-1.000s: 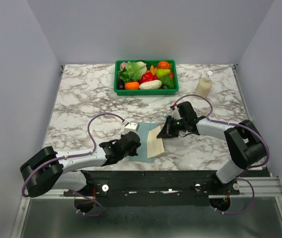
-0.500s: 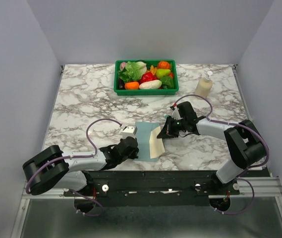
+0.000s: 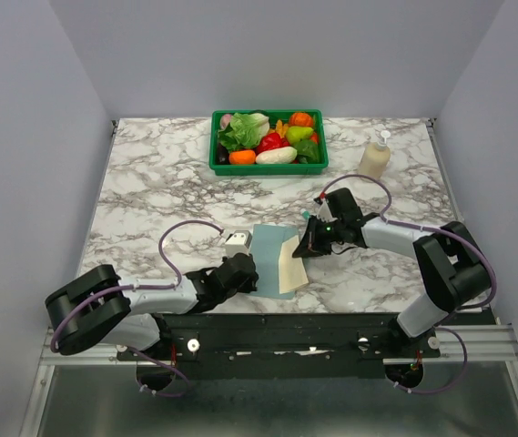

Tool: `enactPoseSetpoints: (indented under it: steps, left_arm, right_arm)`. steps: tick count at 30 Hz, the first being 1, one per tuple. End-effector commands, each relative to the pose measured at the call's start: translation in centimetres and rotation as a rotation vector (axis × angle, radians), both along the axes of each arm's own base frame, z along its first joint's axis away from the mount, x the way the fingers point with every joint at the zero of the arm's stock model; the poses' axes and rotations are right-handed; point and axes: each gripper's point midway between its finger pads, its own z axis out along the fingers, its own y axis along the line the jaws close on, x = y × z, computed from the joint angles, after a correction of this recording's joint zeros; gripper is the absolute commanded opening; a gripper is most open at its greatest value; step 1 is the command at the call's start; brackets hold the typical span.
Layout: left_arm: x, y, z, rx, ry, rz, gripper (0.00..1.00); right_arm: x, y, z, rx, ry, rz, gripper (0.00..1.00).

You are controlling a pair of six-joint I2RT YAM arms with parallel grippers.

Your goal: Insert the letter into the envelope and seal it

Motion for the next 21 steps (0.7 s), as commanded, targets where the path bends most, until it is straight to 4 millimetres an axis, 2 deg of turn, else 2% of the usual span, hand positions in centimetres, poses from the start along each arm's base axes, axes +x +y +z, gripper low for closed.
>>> enactPoseSetpoints:
  steps: [1, 12, 21]
  left_arm:
    - [-3.4, 4.7, -5.2, 0.221, 0.151, -0.005, 0.00]
    - [-3.3, 4.8, -5.4, 0.232, 0.155, -0.002, 0.00]
    - [-3.3, 4.7, -5.4, 0.242, 0.155, -0.012, 0.00]
  right_arm:
    - [-0.2, -1.4, -0.3, -0.060, -0.020, -0.004, 0.01]
    - [0.6, -3.9, -0.7, -0.112, -0.035, -0.060, 0.01]
    - [1.6, -3.6, -0.4, -0.097, -0.041, -0.093, 0.01]
